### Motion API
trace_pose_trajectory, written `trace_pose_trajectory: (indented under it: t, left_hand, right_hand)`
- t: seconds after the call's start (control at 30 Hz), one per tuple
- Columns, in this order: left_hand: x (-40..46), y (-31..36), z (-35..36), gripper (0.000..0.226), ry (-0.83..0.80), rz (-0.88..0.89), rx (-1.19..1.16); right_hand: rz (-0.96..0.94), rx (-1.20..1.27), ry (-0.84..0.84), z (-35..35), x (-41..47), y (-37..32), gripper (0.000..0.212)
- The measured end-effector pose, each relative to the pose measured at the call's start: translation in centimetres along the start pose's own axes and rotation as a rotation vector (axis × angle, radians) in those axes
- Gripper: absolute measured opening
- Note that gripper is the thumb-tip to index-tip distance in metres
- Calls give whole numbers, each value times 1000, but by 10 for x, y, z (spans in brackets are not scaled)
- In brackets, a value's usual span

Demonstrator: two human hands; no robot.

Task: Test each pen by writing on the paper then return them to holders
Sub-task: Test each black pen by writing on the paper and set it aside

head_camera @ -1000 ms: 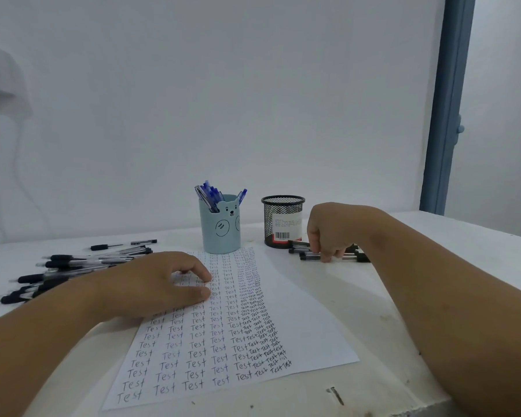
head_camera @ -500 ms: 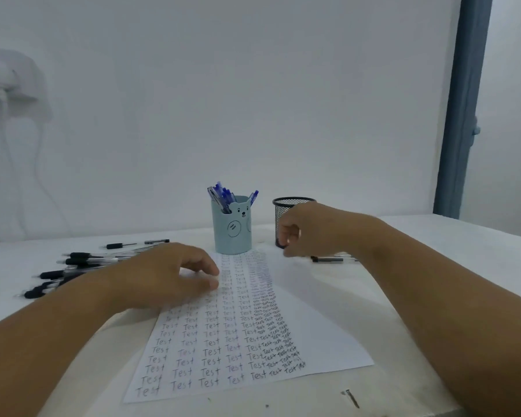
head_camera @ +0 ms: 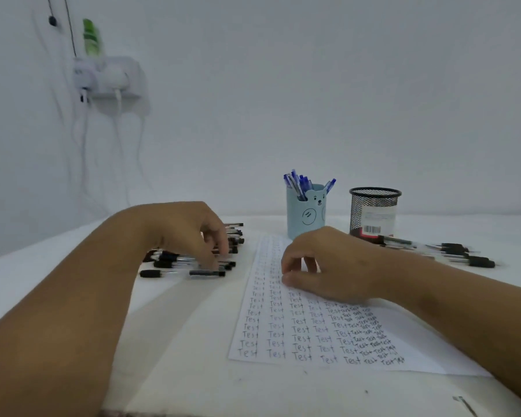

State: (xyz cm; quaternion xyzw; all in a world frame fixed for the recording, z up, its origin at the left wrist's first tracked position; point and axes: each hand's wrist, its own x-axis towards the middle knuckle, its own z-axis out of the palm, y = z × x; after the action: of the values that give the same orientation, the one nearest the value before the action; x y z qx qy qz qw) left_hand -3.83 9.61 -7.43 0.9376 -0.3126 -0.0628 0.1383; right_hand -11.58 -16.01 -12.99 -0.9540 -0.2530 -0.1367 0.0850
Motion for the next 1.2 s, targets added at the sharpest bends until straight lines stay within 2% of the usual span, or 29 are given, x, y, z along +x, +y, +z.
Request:
trace_pose_trajectory:
  t: [0.1,0.27,0.37,0.47,0.6,0.73,0.8,0.93,1.0,1.1,1.2]
  left_hand:
    - [-1,1,0,23,-85,-63,61]
    - [3,3,5,16,-58,-111,148]
    - [0,8,5,5,-16,-56,99]
    - [1,17,6,5,168,118,-185]
    - [7,42,13,19,376,250,-821]
    - [22,56,22,20,362,269,-1647]
    - [28,56,28,26,360,228,-1902]
    - [35,51,39,39,488,126,-2027]
    - [34,53,41,33,520,107,-2005]
    - [31,58,41,11,524,147,-1956]
    - [31,62,46,9,501,204,-1973]
  right_hand:
    - [4,-10,-2,2,0,1,20]
    - [8,-1,-10,1,0,2,21]
    - [15,30,-7,1,0,2,19]
    - [32,75,17,-1,1,5,15]
    - [91,139,83,-4,-1,16,10]
    - [156,194,113,-5,-3,27,9]
    - [164,207,117,-6,-4,29,9]
    - [168,227,141,-6,-4,30,8]
    - [170,244,159,-5,-3,30,7]
    - [172,246,181,-5,-3,27,8]
    - [186,298,208,-5,-3,23,15]
